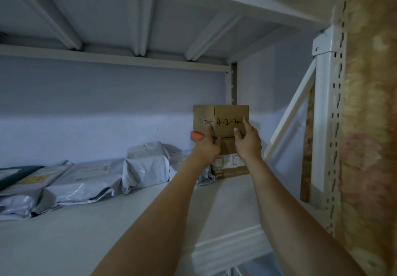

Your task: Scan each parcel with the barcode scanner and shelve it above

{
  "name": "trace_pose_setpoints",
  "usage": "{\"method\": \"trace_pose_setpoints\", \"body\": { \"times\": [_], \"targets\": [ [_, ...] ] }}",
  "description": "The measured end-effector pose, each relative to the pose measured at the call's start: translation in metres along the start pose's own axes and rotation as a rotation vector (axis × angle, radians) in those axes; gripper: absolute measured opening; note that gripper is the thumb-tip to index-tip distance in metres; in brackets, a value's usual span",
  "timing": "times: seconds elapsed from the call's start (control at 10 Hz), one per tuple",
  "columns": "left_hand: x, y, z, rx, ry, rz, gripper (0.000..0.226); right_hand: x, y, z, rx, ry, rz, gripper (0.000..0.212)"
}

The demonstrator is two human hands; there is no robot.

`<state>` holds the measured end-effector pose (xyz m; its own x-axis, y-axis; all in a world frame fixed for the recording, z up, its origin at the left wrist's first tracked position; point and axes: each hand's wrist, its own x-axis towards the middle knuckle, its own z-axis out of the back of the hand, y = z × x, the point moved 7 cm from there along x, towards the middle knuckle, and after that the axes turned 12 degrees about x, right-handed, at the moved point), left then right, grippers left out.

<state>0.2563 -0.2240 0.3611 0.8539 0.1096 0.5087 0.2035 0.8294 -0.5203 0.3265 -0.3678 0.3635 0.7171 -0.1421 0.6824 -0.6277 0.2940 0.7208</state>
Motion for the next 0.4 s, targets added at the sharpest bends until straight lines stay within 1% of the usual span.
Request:
{"method": "trace_pose_setpoints", "body": {
  "times": [0.1,0.2,0.3,0.4],
  "targets": [
    [0.002,0.001,0.0,0.014,-0.014,0.013,0.057,0.0,-0.002,-0.001,-0.011,0.011,-0.008,0.055],
    [-0.001,0.0,0.003,0.034,-0.025,0.005,0.05,-0.003,-0.002,-0.004,-0.038,0.029,-0.023,0.056],
    [0.0,0.004,0.009,0.153,-0.073,-0.005,0.043,-0.006,0.003,0.0,-0.031,-0.013,-0.036,0.055],
    [-0.003,0.009,0.023,0.244,-0.145,0.059,0.052,-0.015,0.02,0.007,-0.007,-0.133,0.037,0.053]
  ]
}}
